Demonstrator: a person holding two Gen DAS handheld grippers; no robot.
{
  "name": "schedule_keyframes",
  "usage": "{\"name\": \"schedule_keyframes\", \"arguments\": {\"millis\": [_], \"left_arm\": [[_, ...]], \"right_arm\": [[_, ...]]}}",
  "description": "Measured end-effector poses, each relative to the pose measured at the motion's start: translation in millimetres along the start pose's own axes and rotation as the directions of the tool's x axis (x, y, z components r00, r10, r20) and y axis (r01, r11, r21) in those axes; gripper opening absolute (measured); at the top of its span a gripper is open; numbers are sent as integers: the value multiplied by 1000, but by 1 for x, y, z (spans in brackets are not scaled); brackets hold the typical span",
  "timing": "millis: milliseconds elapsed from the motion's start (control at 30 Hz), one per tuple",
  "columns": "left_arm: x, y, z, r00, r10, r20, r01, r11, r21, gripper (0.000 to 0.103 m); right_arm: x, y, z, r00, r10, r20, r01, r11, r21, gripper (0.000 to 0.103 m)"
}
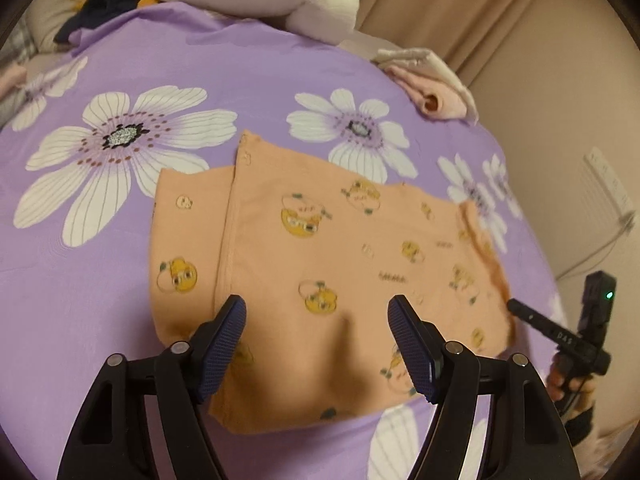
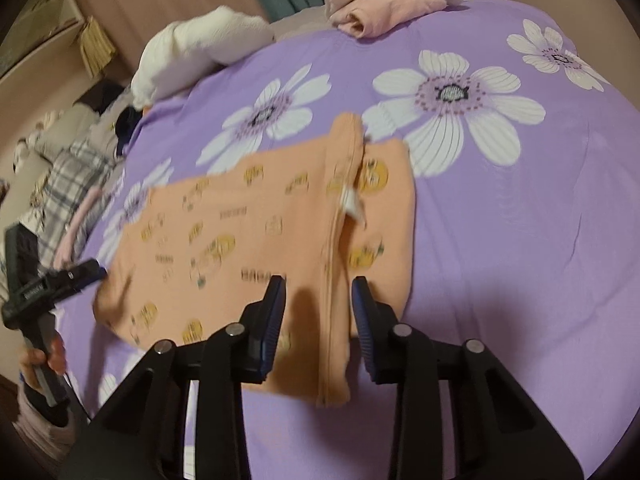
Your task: Fold small clothes
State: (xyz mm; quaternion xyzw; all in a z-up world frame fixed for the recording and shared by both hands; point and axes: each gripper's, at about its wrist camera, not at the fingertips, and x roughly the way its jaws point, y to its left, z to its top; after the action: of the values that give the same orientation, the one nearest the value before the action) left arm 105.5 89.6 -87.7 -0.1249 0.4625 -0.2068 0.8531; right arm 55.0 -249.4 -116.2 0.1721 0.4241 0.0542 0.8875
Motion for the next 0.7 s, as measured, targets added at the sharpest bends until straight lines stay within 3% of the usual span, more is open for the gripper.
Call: {"name": "schedule_keyframes", "arguments": {"millis": [200,433,700], "left_arm": [[7,-8,-20,997,76,-18,-75,996,50,72],[10,-4,-35,994,98,-42,-95,994,54,72],[10,-5,-38,994,104,-46,-100,992,71,72]], "right_arm": [[3,5,-15,996,-88,9,89,995,-42,9],[-3,-35,-23,999,40,10,-41,983,178,4],[-10,-27,-30,1000,-21,17,18,983,184,5]]}}
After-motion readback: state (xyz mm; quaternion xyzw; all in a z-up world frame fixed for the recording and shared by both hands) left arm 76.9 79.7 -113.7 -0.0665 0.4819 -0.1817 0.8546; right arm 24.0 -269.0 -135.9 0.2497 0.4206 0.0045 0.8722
